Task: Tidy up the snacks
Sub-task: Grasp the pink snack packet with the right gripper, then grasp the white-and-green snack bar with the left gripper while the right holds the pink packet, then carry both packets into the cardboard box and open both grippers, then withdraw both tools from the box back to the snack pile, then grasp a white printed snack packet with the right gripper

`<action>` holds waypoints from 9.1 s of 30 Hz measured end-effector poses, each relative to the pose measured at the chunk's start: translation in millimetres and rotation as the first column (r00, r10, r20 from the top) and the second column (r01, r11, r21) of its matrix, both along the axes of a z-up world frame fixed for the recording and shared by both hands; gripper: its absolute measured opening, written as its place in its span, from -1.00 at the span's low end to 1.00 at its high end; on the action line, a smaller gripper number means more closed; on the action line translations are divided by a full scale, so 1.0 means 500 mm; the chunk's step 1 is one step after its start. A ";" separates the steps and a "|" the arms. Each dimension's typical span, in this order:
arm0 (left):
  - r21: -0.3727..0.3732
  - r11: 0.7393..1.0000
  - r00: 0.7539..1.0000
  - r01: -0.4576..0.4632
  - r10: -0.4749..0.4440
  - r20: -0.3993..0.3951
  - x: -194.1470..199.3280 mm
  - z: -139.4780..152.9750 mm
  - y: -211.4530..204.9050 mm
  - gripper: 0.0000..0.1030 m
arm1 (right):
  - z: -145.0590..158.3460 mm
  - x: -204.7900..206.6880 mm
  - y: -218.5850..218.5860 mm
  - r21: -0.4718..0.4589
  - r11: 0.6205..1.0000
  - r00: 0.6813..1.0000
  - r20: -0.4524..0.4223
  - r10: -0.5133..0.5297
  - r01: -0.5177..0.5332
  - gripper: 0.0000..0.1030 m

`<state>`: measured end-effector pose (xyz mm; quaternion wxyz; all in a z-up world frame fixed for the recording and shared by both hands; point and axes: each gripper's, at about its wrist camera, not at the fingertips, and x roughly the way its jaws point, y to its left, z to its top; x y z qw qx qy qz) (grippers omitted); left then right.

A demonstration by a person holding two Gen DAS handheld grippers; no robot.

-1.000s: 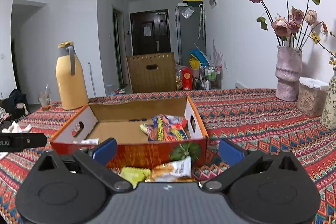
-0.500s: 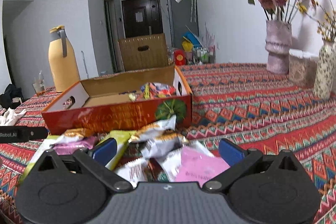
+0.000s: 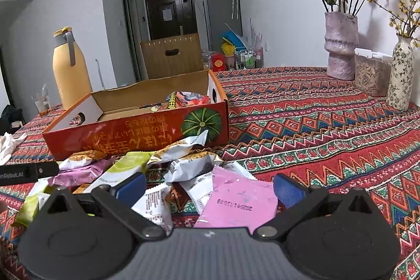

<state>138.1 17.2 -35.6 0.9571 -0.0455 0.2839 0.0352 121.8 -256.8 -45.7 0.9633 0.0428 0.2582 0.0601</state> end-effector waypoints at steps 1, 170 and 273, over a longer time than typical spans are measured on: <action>0.000 1.000 1.000 0.000 0.000 0.003 -0.001 0.000 0.000 1.00 | -0.001 0.000 0.000 -0.005 1.000 1.000 -0.006 -0.003 0.003 1.00; -0.050 0.989 0.989 -0.141 0.143 0.036 0.244 0.106 0.027 1.00 | 0.082 0.305 0.146 0.068 0.988 0.987 0.093 0.132 -0.139 1.00; -0.003 1.000 1.000 -0.025 0.025 -0.010 -0.017 -0.011 0.027 1.00 | -0.018 -0.010 0.003 -0.010 0.999 0.999 0.027 0.033 -0.033 1.00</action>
